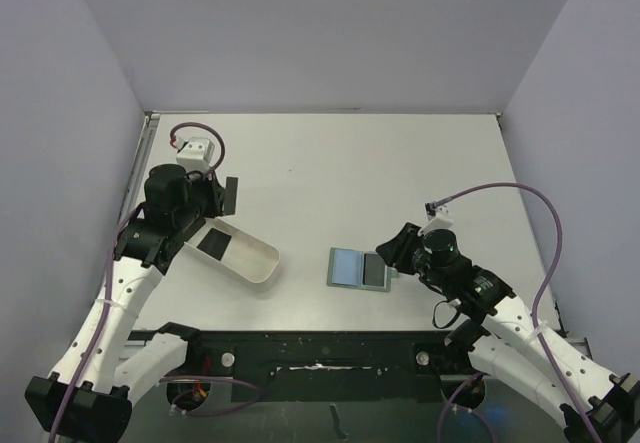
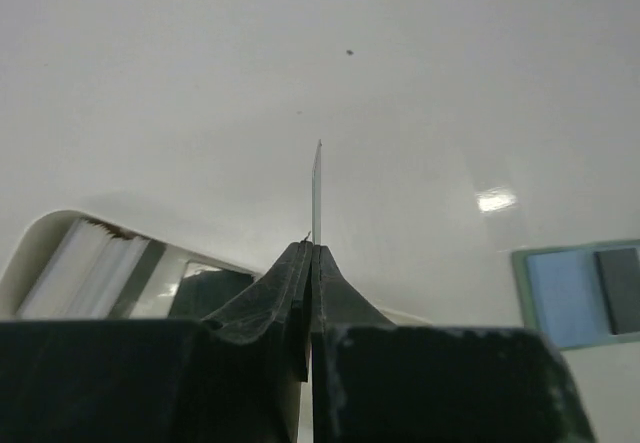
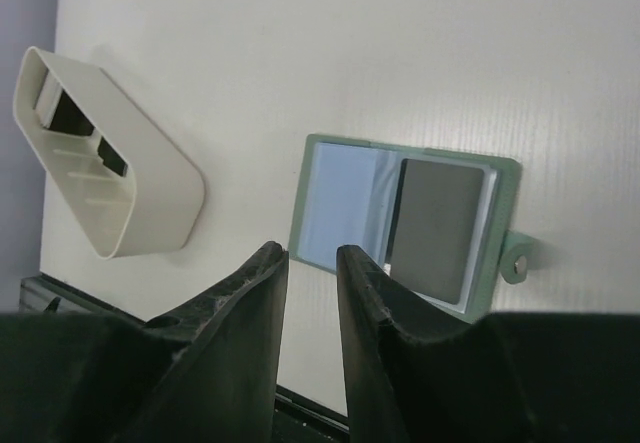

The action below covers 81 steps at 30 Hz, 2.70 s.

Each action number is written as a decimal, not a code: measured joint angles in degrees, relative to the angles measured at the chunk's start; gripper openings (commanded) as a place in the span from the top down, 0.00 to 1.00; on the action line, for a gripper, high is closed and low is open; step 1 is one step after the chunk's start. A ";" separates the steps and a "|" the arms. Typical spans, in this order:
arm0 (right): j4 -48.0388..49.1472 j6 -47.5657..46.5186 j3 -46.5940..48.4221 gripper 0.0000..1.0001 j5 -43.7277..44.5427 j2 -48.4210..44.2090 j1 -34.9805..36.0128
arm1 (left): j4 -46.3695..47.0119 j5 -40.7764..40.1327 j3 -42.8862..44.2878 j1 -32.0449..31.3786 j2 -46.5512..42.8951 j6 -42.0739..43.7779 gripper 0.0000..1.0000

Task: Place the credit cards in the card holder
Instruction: Pick up the credit card from the storage box.

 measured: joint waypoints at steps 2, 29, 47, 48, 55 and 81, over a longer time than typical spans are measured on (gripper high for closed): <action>1.68 0.02 0.00 0.73 -1.36 -0.57 0.00 | 1.36 5.05 0.00 0.00 0.13 -3.89 1.00; 32.20 5.57 0.22 0.70 -19.52 6.10 0.55 | 46.36 43.45 -16.57 -15.80 9.44 -51.52 1.00; 35.10 8.70 0.15 0.63 -19.63 5.11 0.87 | 52.24 43.39 -18.75 -17.92 11.26 -55.58 1.00; 34.32 8.76 0.15 0.63 -19.08 4.68 0.87 | 52.24 43.34 -18.75 -17.97 11.26 -55.54 1.00; 32.79 9.29 0.09 0.66 -17.11 2.73 0.87 | 52.24 42.86 -18.75 -18.01 11.23 -55.43 1.00; 36.57 8.79 -2.19 1.00 -20.17 4.46 0.92 | 50.97 39.69 -18.78 -19.12 12.37 -54.77 0.57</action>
